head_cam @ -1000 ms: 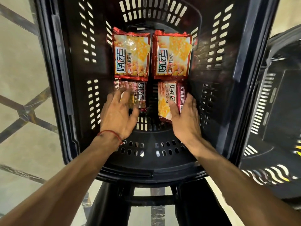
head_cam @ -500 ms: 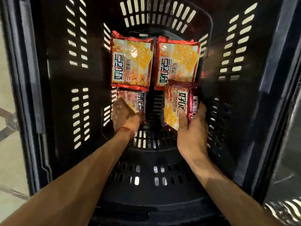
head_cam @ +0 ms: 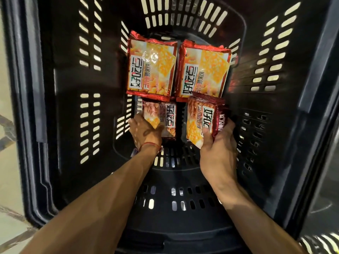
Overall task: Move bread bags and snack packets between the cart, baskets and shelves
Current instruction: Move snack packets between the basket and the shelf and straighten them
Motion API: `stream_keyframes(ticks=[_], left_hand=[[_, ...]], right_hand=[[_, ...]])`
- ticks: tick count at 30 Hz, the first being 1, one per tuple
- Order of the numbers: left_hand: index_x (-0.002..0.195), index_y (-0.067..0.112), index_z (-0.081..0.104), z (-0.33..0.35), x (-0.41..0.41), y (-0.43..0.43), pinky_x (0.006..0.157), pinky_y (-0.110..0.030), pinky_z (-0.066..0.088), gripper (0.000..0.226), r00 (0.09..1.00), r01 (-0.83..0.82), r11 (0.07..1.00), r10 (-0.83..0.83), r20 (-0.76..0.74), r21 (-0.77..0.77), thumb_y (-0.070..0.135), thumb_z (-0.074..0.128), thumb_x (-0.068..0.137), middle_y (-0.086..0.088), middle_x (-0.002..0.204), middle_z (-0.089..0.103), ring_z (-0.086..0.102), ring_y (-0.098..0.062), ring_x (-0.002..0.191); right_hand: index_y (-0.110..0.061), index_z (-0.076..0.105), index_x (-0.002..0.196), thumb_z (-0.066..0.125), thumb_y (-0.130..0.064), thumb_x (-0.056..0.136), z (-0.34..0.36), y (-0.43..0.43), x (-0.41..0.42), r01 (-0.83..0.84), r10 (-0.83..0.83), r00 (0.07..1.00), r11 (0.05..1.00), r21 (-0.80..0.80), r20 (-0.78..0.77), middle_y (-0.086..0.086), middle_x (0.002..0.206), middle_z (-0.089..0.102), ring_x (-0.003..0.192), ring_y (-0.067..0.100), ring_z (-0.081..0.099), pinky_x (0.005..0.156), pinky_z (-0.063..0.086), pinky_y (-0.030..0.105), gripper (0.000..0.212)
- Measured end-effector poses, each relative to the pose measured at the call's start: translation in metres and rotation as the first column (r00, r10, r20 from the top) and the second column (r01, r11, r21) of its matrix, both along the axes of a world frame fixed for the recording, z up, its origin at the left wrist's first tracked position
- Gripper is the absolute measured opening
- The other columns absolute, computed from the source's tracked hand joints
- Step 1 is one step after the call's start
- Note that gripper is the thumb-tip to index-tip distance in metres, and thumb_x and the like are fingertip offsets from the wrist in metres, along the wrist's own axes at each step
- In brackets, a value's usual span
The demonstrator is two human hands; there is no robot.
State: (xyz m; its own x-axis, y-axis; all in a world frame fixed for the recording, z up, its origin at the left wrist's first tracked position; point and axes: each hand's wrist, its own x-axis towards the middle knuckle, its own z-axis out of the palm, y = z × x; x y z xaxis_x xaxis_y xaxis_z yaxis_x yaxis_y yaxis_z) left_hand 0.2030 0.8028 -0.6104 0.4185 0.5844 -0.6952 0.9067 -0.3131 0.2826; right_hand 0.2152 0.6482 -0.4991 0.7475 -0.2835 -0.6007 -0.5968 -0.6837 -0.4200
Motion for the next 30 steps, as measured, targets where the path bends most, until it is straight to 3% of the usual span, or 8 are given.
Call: stream_keyframes(ticks=[2, 5, 9, 12, 15, 20, 27, 30], left_hand=[[0.137, 0.012, 0.042, -0.003, 0.000, -0.005, 0.093, -0.031, 0.042, 0.080, 0.999, -0.040, 0.999, 0.040, -0.010, -0.003, 0.024, 0.091, 0.075, -0.013, 0.141, 0.037, 0.050, -0.033, 0.126], [0.144, 0.010, 0.036, -0.005, 0.001, -0.007, 0.101, -0.037, 0.042, 0.083, 0.991, -0.120, 0.991, 0.115, -0.069, -0.065, 0.022, 0.088, 0.080, -0.016, 0.147, 0.043, 0.048, -0.037, 0.135], [0.117, 0.017, 0.051, -0.001, -0.001, -0.008, 0.096, -0.040, 0.053, 0.066, 0.976, -0.216, 0.975, 0.216, -0.005, -0.059, 0.022, 0.095, 0.068, -0.007, 0.116, 0.068, 0.066, -0.030, 0.110], [0.087, 0.022, 0.063, -0.014, -0.011, -0.014, 0.087, -0.044, 0.060, 0.035, 0.968, -0.249, 0.958, 0.244, -0.053, -0.142, 0.032, 0.093, 0.071, -0.006, 0.097, 0.074, 0.074, -0.031, 0.094], [0.105, 0.028, 0.065, -0.050, -0.032, -0.015, 0.094, -0.047, 0.058, 0.080, 0.980, -0.198, 0.974, 0.193, -0.049, -0.112, 0.071, 0.082, 0.040, -0.001, 0.109, 0.074, 0.071, -0.026, 0.105], [0.113, 0.017, 0.063, 0.002, -0.012, -0.014, 0.096, -0.037, 0.053, 0.054, 0.973, -0.225, 0.958, 0.210, -0.099, -0.178, 0.041, 0.091, 0.073, 0.000, 0.111, 0.070, 0.066, -0.023, 0.101], [0.125, 0.013, 0.064, 0.042, -0.018, -0.009, 0.094, -0.023, 0.047, 0.056, 0.979, -0.193, 0.965, 0.177, -0.104, -0.177, 0.024, 0.091, 0.077, -0.004, 0.119, 0.072, 0.064, -0.015, 0.104], [0.127, 0.013, 0.063, 0.086, -0.017, -0.007, 0.101, -0.027, 0.050, 0.058, 0.983, -0.172, 0.966, 0.154, -0.103, -0.195, 0.020, 0.090, 0.077, -0.004, 0.121, 0.072, 0.067, -0.019, 0.112]], right_hand=[[-0.011, 0.027, 0.160, 0.051, -0.030, 0.107, -0.001, -0.001, 0.000, -0.003, 0.003, 1.000, 1.000, -0.005, 0.001, 0.010, 0.140, 0.057, 0.118, 0.017, 0.054, 0.085, 0.042, 0.025, 0.060], [-0.012, 0.027, 0.160, 0.051, -0.031, 0.107, -0.003, -0.001, 0.001, 0.001, -0.001, 1.000, 1.000, -0.005, -0.002, 0.010, 0.141, 0.058, 0.120, 0.022, 0.058, 0.088, 0.047, 0.028, 0.061], [-0.011, 0.026, 0.160, 0.051, -0.032, 0.107, -0.005, -0.001, 0.002, 0.017, -0.016, 1.000, 1.000, 0.001, -0.025, 0.013, 0.143, 0.058, 0.122, 0.026, 0.062, 0.093, 0.053, 0.031, 0.063], [-0.011, 0.029, 0.158, 0.052, -0.031, 0.107, -0.006, -0.001, 0.002, 0.005, -0.005, 1.000, 1.000, -0.012, -0.004, 0.011, 0.134, 0.063, 0.114, 0.025, 0.066, 0.088, 0.054, 0.030, 0.060], [-0.011, 0.029, 0.158, 0.052, -0.030, 0.107, -0.007, -0.001, 0.002, -0.005, 0.005, 1.000, 1.000, -0.013, -0.002, 0.011, 0.133, 0.063, 0.114, 0.026, 0.066, 0.091, 0.056, 0.034, 0.059], [-0.013, 0.024, 0.162, 0.049, -0.036, 0.107, -0.004, -0.002, 0.001, 0.018, -0.017, 1.000, 0.999, 0.041, -0.026, 0.016, 0.152, 0.050, 0.135, 0.030, 0.054, 0.110, 0.050, 0.046, 0.065], [-0.006, 0.035, 0.154, 0.052, -0.028, 0.107, 0.022, -0.007, 0.000, -0.053, 0.053, 0.997, 0.998, 0.016, -0.047, 0.015, 0.138, 0.061, 0.123, 0.029, 0.061, 0.096, 0.051, 0.032, 0.055], [-0.007, 0.037, 0.152, 0.054, -0.027, 0.107, 0.056, -0.008, -0.003, -0.058, 0.059, 0.997, 0.998, 0.017, -0.049, 0.014, 0.138, 0.062, 0.123, 0.031, 0.061, 0.101, 0.051, 0.038, 0.052]])
